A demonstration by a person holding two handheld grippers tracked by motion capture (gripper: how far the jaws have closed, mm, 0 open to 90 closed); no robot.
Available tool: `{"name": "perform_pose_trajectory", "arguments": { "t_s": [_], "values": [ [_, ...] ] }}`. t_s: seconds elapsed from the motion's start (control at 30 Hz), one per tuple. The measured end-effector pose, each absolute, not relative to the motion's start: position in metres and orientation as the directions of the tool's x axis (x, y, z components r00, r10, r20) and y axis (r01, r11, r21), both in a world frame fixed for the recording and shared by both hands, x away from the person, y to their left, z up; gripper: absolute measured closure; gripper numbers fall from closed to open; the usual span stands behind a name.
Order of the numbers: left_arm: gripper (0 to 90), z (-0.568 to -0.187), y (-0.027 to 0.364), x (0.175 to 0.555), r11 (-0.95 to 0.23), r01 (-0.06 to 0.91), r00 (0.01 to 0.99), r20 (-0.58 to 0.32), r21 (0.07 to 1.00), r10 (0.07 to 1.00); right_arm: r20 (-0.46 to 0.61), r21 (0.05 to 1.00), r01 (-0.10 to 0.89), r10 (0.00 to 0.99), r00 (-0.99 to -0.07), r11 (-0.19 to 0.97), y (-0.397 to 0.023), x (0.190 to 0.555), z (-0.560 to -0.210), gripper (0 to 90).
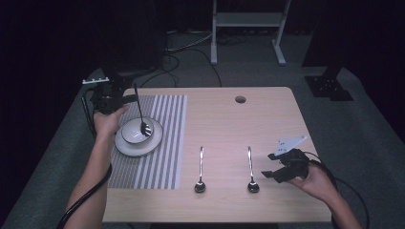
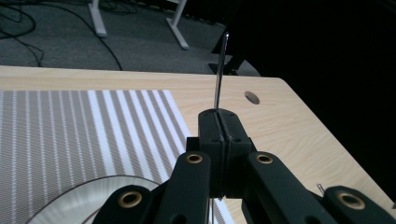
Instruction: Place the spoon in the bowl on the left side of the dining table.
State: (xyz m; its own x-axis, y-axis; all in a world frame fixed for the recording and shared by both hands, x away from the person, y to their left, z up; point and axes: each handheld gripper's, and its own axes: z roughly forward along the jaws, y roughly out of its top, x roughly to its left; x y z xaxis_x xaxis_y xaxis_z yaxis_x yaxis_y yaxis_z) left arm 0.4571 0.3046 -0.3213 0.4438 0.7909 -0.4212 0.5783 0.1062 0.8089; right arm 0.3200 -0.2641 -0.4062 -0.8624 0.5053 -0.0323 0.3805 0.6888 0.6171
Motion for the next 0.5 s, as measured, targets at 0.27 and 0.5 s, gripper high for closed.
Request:
{"name": "perform_pose_trajectory", "arguments": {
  "t_s": [0.27,0.5],
  "values": [
    [89.7,-0.327,0.316,0.458,0.129,0.582,0.401,-0.421,0.803,0.814,-0.032,0.613,0.383,0.506,-0.862,0.691,-0.265,0.322,-0.406,29.5],
    [89.7,-0.332,0.327,0.458,0.158,0.580,0.361,-0.426,0.799,0.830,-0.029,0.612,0.386,0.507,-0.861,0.690,-0.266,0.322,-0.407,29.4]
  ]
}}
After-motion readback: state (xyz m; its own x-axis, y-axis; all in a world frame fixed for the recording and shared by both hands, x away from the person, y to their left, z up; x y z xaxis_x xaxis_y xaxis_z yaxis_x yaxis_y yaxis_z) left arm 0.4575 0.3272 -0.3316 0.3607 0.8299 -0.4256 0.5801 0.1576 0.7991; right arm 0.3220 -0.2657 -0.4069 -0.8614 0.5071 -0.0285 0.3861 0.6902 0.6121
